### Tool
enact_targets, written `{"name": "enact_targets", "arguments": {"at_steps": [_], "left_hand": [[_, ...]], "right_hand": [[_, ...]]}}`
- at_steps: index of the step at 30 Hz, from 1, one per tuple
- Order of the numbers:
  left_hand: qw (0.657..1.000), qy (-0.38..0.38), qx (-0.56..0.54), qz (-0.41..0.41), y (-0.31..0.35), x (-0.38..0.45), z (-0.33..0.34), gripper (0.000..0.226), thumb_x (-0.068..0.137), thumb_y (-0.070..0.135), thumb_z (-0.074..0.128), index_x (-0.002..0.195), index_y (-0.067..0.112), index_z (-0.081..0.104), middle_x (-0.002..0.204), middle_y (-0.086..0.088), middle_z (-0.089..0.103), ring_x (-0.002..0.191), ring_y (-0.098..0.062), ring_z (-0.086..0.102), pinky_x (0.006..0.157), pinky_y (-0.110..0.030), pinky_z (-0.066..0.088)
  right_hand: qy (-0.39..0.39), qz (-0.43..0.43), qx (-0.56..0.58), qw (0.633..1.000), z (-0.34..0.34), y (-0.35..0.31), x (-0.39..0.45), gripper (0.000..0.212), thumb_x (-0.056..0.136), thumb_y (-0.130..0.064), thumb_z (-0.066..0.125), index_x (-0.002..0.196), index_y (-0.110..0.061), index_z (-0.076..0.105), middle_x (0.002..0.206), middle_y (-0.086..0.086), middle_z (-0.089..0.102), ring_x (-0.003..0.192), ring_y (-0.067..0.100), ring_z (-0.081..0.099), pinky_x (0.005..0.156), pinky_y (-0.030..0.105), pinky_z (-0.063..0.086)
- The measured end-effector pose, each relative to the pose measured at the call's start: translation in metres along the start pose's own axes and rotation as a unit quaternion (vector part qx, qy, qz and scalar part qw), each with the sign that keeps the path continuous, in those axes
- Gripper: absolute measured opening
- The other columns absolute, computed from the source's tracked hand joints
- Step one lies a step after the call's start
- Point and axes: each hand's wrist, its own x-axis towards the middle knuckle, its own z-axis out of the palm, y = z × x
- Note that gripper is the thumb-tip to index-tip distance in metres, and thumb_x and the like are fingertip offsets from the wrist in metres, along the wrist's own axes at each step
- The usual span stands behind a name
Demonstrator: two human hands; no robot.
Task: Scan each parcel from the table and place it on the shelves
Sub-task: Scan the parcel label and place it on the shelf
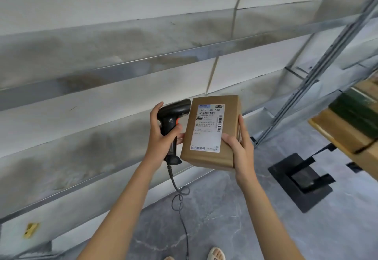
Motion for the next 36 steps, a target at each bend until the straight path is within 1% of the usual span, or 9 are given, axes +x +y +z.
{"name": "enact_targets", "arguments": {"at_steps": [4,8,15,20,23,25,29,32,36], "left_hand": [[1.0,0.0,-0.007,0.0,0.0,0.0,0.012,0.072,0.093,0.004,0.071,0.136,0.052,0.038,0.136,0.0,0.055,0.113,-0.008,0.065,0.082,-0.016,0.054],[0.999,0.032,0.003,-0.007,0.0,-0.007,0.005,0.073,0.093,0.01,0.072,0.133,0.059,0.037,0.137,-0.001,0.055,0.114,-0.01,0.064,0.095,-0.025,0.051],[0.994,0.107,-0.004,-0.022,-0.003,-0.047,-0.05,0.073,0.093,0.007,0.072,0.136,0.055,0.038,0.132,0.015,0.056,0.115,-0.006,0.064,0.098,-0.035,0.056],[0.981,0.195,0.005,-0.004,0.003,-0.092,-0.117,0.074,0.094,0.003,0.069,0.131,0.059,0.039,0.133,0.016,0.053,0.11,0.004,0.063,0.079,-0.017,0.057],[0.968,0.252,-0.004,-0.009,0.009,-0.125,-0.157,0.074,0.095,0.002,0.067,0.133,0.058,0.04,0.14,0.007,0.053,0.118,-0.009,0.064,0.089,-0.038,0.061],[0.952,0.305,-0.006,-0.015,0.016,-0.151,-0.18,0.072,0.095,0.002,0.067,0.136,0.054,0.04,0.142,-0.002,0.054,0.12,-0.024,0.065,0.092,-0.051,0.059],[0.905,0.424,0.029,0.027,0.035,-0.207,-0.213,0.069,0.095,-0.001,0.066,0.131,0.051,0.04,0.136,-0.008,0.053,0.098,-0.018,0.074,0.07,-0.027,0.062],[0.856,0.515,0.018,0.039,0.051,-0.252,-0.229,0.069,0.096,-0.001,0.065,0.131,0.054,0.041,0.134,-0.004,0.054,0.084,-0.027,0.076,0.066,-0.03,0.062],[0.785,0.612,0.079,0.048,0.07,-0.308,-0.247,0.07,0.096,0.002,0.067,0.144,0.041,0.034,0.123,0.038,0.054,0.111,-0.012,0.068,0.094,-0.049,0.058]], "right_hand": [[-0.001,0.002,0.003,1.0,-0.008,-0.004,0.007,0.083,0.075,-0.034,0.069,0.152,-0.042,0.038,0.15,-0.003,0.05,0.128,0.023,0.058,0.104,0.046,0.051],[-0.022,0.023,0.023,0.999,-0.003,-0.001,0.007,0.081,0.075,-0.033,0.067,0.151,-0.043,0.04,0.144,-0.006,0.056,0.12,0.02,0.064,0.085,0.026,0.057],[-0.113,0.045,0.033,0.992,0.04,0.016,-0.014,0.078,0.075,-0.032,0.068,0.148,-0.044,0.043,0.137,-0.006,0.062,0.114,0.02,0.067,0.079,0.025,0.058],[-0.203,0.072,0.028,0.976,0.101,0.034,-0.041,0.08,0.074,-0.033,0.07,0.149,-0.042,0.043,0.134,-0.004,0.064,0.109,0.021,0.07,0.078,0.027,0.058],[-0.272,0.084,0.034,0.958,0.141,0.044,-0.06,0.078,0.075,-0.031,0.07,0.148,-0.042,0.045,0.132,-0.005,0.066,0.111,0.021,0.069,0.087,0.036,0.059],[-0.324,0.104,0.036,0.94,0.167,0.05,-0.077,0.079,0.074,-0.031,0.071,0.148,-0.042,0.045,0.131,-0.005,0.067,0.11,0.021,0.07,0.084,0.034,0.06],[-0.435,0.132,0.032,0.89,0.219,0.057,-0.113,0.076,0.075,-0.033,0.072,0.145,-0.047,0.046,0.121,-0.01,0.072,0.099,0.016,0.074,0.069,0.024,0.059],[-0.511,0.154,0.029,0.845,0.253,0.056,-0.148,0.076,0.074,-0.038,0.074,0.144,-0.05,0.046,0.123,-0.012,0.071,0.104,0.019,0.073,0.076,0.033,0.061],[-0.583,0.172,0.024,0.794,0.292,0.051,-0.2,0.085,0.064,-0.046,0.078,0.142,-0.053,0.046,0.128,-0.012,0.069,0.106,0.02,0.072,0.081,0.039,0.061]]}}
